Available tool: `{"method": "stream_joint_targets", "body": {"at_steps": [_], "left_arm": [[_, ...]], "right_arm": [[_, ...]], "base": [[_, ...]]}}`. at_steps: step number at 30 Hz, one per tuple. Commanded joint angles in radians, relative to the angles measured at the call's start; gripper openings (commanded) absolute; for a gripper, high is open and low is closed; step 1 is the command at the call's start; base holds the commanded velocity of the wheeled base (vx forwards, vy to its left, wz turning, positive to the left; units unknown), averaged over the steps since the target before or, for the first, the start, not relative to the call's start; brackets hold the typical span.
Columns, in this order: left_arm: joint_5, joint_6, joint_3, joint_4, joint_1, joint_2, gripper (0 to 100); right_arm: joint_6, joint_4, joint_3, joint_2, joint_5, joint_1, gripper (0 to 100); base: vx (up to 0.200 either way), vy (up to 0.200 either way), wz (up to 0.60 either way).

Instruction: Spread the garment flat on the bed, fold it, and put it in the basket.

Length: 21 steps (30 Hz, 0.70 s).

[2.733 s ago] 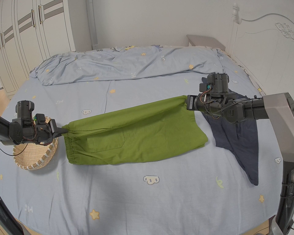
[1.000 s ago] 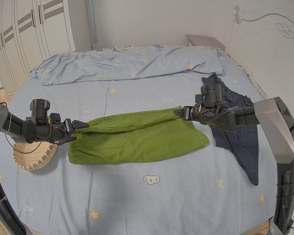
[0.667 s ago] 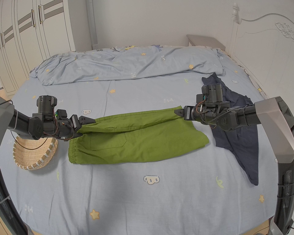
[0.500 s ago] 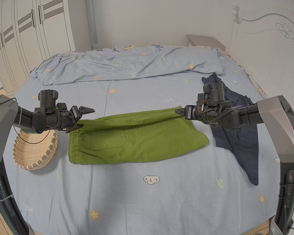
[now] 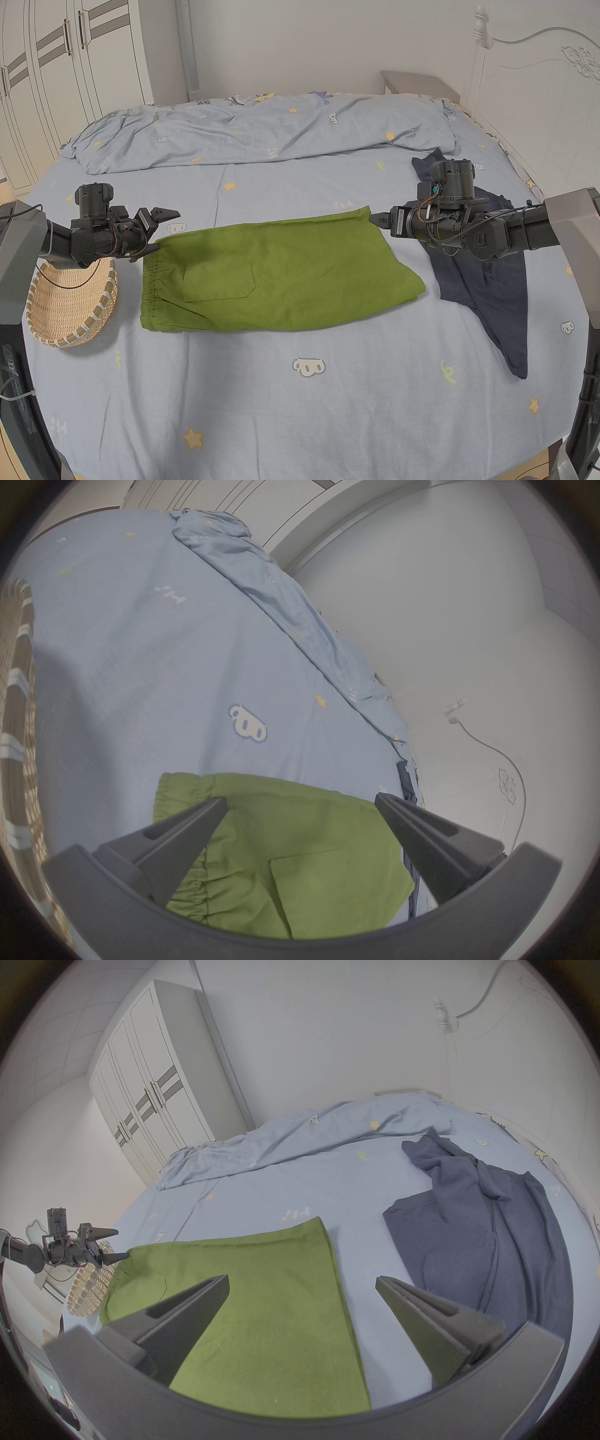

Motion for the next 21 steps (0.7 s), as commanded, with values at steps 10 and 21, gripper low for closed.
{"method": "stream_joint_targets", "body": {"at_steps": [10, 21], "left_arm": [[-0.007, 0.047, 0.407, -0.003, 0.023, -0.374, 100], [-0.010, 0.307, 0.566, -0.003, 0.027, -0.309, 100]], "right_arm": [[0.067, 0.282, -0.005, -0.104, 0.120, -0.137, 100], [0.065, 0.326, 0.090, -0.141, 0.191, -0.197, 100]], "base": [[0.000, 0.000, 0.00], [0.000, 0.000, 0.00]]}}
